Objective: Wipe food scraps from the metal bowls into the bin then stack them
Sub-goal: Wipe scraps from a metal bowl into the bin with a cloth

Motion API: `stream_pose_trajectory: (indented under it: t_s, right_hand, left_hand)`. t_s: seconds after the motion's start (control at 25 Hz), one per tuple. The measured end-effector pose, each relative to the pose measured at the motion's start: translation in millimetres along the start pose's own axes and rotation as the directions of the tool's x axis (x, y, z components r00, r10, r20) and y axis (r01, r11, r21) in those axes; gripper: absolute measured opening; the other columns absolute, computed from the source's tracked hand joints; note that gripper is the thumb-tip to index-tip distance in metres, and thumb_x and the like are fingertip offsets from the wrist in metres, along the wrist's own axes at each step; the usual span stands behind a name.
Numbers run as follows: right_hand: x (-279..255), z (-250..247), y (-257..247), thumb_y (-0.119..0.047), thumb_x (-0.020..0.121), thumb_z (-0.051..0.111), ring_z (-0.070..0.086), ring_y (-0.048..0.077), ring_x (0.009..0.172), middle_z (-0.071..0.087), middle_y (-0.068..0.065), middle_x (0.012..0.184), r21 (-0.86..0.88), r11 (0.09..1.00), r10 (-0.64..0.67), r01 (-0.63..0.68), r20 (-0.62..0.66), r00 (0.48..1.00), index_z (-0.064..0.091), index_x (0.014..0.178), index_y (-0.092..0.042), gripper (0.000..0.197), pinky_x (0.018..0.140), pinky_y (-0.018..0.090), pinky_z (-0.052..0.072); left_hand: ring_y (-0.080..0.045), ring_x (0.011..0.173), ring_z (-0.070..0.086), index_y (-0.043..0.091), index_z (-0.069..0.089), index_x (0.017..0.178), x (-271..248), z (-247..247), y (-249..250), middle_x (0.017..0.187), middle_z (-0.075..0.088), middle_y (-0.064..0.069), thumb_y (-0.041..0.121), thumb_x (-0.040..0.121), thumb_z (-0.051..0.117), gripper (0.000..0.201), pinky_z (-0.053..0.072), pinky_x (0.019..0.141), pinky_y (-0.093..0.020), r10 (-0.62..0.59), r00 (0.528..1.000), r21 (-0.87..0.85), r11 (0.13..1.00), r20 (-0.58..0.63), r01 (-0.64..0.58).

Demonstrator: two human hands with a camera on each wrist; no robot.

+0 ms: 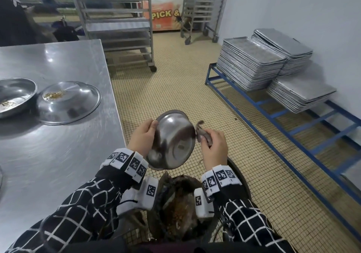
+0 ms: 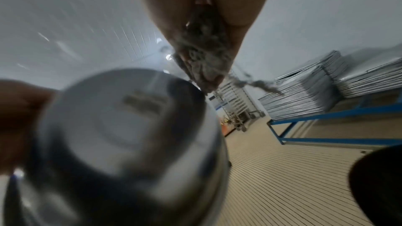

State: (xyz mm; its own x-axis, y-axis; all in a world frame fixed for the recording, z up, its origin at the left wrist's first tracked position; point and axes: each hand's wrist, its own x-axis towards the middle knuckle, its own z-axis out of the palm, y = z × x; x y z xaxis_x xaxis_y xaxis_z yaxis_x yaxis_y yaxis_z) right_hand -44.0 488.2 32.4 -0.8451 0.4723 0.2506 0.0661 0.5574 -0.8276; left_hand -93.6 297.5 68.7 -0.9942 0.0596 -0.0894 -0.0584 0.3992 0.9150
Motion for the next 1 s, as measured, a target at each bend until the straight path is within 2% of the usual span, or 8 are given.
stream_pose_trajectory:
  t_s: [0.16, 0.28, 0.44, 0.56, 0.68, 0.8, 0.88, 1.0]
  right_hand:
    - [-10, 13, -34, -0.018, 0.087, 0.064, 0.045, 0.004, 0.098, 0.051, -0.004, 0.107, 0.005, 0.954, -0.300, 0.300, -0.029, 0.953, 0.066, 0.114, -0.014, 0.028, 0.085, 0.009, 0.040]
    - [-19, 30, -43, -0.033, 0.092, 0.052, 0.037, 0.008, 0.112, 0.053, -0.005, 0.118, -0.131, 0.894, -0.426, 0.429, 0.051, 0.903, 0.064, 0.118, -0.019, 0.032, 0.098, 0.019, 0.033]
    - [-2, 26, -34, -0.040, 0.098, 0.035, 0.037, 0.014, 0.121, 0.045, -0.001, 0.128, -0.053, 0.988, -0.135, 0.144, 0.147, 0.980, 0.055, 0.126, -0.015, 0.042, 0.089, 0.017, 0.034]
    - [2, 15, -25, -0.040, 0.100, 0.029, 0.047, 0.008, 0.107, 0.050, -0.003, 0.119, 0.074, 0.992, 0.077, -0.100, 0.261, 0.962, 0.053, 0.126, -0.018, 0.042, 0.096, 0.029, 0.043]
    - [-10, 16, -31, -0.029, 0.100, 0.036, 0.047, 0.005, 0.115, 0.055, -0.005, 0.125, 0.096, 0.989, -0.134, 0.116, 0.211, 0.968, 0.054, 0.128, -0.018, 0.035, 0.102, 0.020, 0.038]
    - [-15, 29, -40, -0.024, 0.096, 0.043, 0.038, 0.012, 0.127, 0.052, -0.004, 0.134, -0.064, 0.897, -0.425, 0.437, 0.142, 0.894, 0.060, 0.124, -0.017, 0.034, 0.108, 0.014, 0.021]
    - [-11, 35, -43, -0.030, 0.096, 0.039, 0.033, 0.016, 0.131, 0.049, -0.007, 0.139, -0.114, 0.882, -0.448, 0.456, 0.093, 0.889, 0.058, 0.127, -0.021, 0.038, 0.111, 0.026, 0.024]
    - [-4, 35, -28, -0.043, 0.097, 0.026, 0.031, 0.014, 0.135, 0.043, -0.009, 0.143, -0.017, 0.965, -0.259, 0.260, 0.044, 0.965, 0.048, 0.135, -0.027, 0.047, 0.111, 0.036, 0.029]
  left_hand:
    - [-0.012, 0.075, 0.055, 0.015, 0.059, 0.094, -4, 8, 7, 0.084, 0.061, -0.001, 0.030, 0.101, 0.041, 0.024, 0.039, 0.064, -0.018, 0.025, 0.997, 0.046, 0.999, 0.078, -0.029]
    - [-0.016, 0.088, 0.062, 0.022, 0.063, 0.092, -2, 9, 10, 0.090, 0.067, 0.002, 0.030, 0.100, 0.044, 0.022, 0.047, 0.080, -0.028, 0.043, 0.996, -0.081, 0.996, 0.079, -0.037]
    - [-0.013, 0.086, 0.056, 0.027, 0.057, 0.087, -4, -1, 11, 0.086, 0.059, 0.012, 0.032, 0.101, 0.042, 0.021, 0.042, 0.079, -0.024, 0.033, 0.999, -0.091, 0.995, 0.009, -0.032]
    - [-0.014, 0.088, 0.050, 0.026, 0.056, 0.096, -5, -5, 10, 0.084, 0.054, 0.014, 0.034, 0.101, 0.039, 0.019, 0.037, 0.083, -0.028, 0.030, 0.999, -0.012, 0.999, -0.014, -0.030]
    - [-0.020, 0.085, 0.055, 0.018, 0.060, 0.095, -2, -3, 8, 0.086, 0.062, -0.001, 0.034, 0.102, 0.039, 0.028, 0.044, 0.076, -0.030, 0.024, 1.000, -0.014, 1.000, -0.017, -0.024]
    - [-0.031, 0.092, 0.063, 0.021, 0.062, 0.085, 1, 0, 8, 0.094, 0.068, -0.013, 0.032, 0.100, 0.044, 0.027, 0.050, 0.087, -0.043, 0.036, 0.999, -0.079, 0.996, -0.008, -0.037]
    - [-0.029, 0.089, 0.064, 0.022, 0.063, 0.081, 0, 3, 10, 0.090, 0.069, -0.011, 0.032, 0.100, 0.045, 0.028, 0.051, 0.087, -0.046, 0.074, 0.997, -0.061, 0.995, -0.015, -0.075]
    - [-0.025, 0.078, 0.063, 0.017, 0.064, 0.084, -1, 2, 9, 0.079, 0.067, -0.007, 0.038, 0.099, 0.044, 0.033, 0.052, 0.078, -0.041, 0.139, 0.990, -0.006, 0.990, -0.036, -0.140]
